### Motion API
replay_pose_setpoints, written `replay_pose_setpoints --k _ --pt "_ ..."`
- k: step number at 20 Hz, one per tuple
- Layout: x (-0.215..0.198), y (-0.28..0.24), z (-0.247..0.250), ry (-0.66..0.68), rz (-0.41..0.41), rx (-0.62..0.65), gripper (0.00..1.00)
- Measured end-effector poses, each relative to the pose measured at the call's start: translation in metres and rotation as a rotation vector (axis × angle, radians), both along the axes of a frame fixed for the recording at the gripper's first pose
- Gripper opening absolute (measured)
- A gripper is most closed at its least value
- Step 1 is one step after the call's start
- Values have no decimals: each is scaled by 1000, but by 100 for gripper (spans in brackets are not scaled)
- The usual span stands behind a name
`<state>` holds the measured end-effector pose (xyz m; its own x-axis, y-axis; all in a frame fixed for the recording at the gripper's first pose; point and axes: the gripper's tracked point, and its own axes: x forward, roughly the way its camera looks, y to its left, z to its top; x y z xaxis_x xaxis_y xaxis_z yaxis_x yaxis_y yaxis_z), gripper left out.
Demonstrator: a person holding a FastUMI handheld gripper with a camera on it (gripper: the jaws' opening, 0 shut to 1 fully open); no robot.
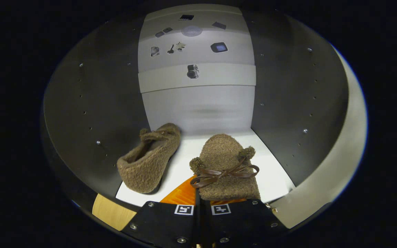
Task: Open the shoe cabinet door, grab the shoes and put them into the shoe cabinet, then close the shoe cabinet door.
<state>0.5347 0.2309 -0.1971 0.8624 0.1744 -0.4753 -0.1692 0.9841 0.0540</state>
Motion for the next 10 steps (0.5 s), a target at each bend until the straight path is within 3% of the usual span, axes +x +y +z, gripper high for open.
replay_pose_setpoints --k 10 --pt "84 22 -2 -1 40 23 5"
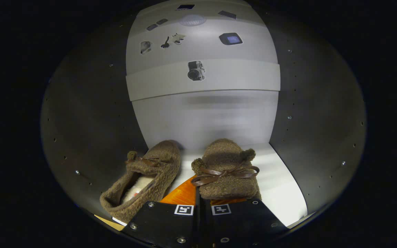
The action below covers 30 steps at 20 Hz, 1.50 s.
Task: Open the shoe cabinet door, grab the shoes and put them into the shoe cabinet, then close the shoe cabinet door.
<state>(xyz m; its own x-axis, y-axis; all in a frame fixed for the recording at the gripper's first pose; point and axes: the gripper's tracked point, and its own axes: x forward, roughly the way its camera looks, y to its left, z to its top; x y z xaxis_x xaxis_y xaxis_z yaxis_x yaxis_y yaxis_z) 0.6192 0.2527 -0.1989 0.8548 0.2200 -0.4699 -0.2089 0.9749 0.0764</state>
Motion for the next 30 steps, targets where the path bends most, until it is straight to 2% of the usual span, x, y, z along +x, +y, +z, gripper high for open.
replay_pose_setpoints --k 7,11,14,18,23,30 --pt "16 1 -10 31 -25 5 8" --pt "8 7 -7 73 -33 64 18" --pt "-1 10 -1 104 -40 122 33" --pt "-18 4 14 79 -62 90 48" --pt "-61 -3 46 11 -81 54 62" --pt "-161 -10 100 -111 -113 17 79"
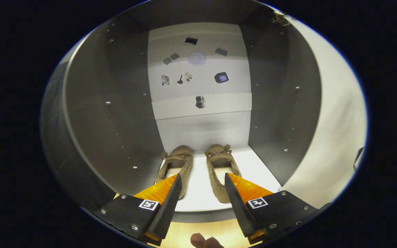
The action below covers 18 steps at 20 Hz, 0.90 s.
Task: Open the shoe cabinet door, grab the shoes and put them into the shoe cabinet, then close the shoe cabinet door.
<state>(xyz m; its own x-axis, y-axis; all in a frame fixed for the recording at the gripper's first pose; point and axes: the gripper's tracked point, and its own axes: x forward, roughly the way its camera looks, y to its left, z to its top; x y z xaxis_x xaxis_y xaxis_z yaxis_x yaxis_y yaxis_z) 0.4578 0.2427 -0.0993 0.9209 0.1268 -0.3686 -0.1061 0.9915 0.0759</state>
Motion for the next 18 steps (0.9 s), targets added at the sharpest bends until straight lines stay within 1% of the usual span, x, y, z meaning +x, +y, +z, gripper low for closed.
replay_pose_setpoints --k 2,4,7,10,15,16,18 --pt "-34 -4 11 -31 -18 -6 83" --pt "-68 -3 19 -57 -6 -8 86" --pt "-125 -20 31 -69 -35 -42 88" --pt "-173 -30 42 -92 -31 -31 90" --pt "-230 -45 53 -130 26 29 91" --pt "-243 -51 51 -121 37 39 91" --pt "-269 -64 52 -129 81 48 91"
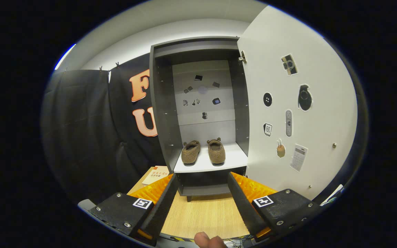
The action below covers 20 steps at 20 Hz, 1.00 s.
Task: Open the shoe cabinet door, grab the shoes and put them into the shoe cabinet, then close the shoe cabinet door.
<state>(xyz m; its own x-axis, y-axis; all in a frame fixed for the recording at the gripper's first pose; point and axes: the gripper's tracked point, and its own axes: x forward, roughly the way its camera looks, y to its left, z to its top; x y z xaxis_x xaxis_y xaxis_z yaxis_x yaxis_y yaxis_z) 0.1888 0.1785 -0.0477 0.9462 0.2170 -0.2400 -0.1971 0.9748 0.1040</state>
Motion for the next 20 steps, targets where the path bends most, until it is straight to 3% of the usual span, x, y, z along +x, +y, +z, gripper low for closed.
replay_pose_setpoints --k 7,11,20 --pt "-68 -82 -11 11 75 43 91" --pt "-88 -123 -11 -1 97 61 91" --pt "-75 -227 0 -64 -12 110 93"
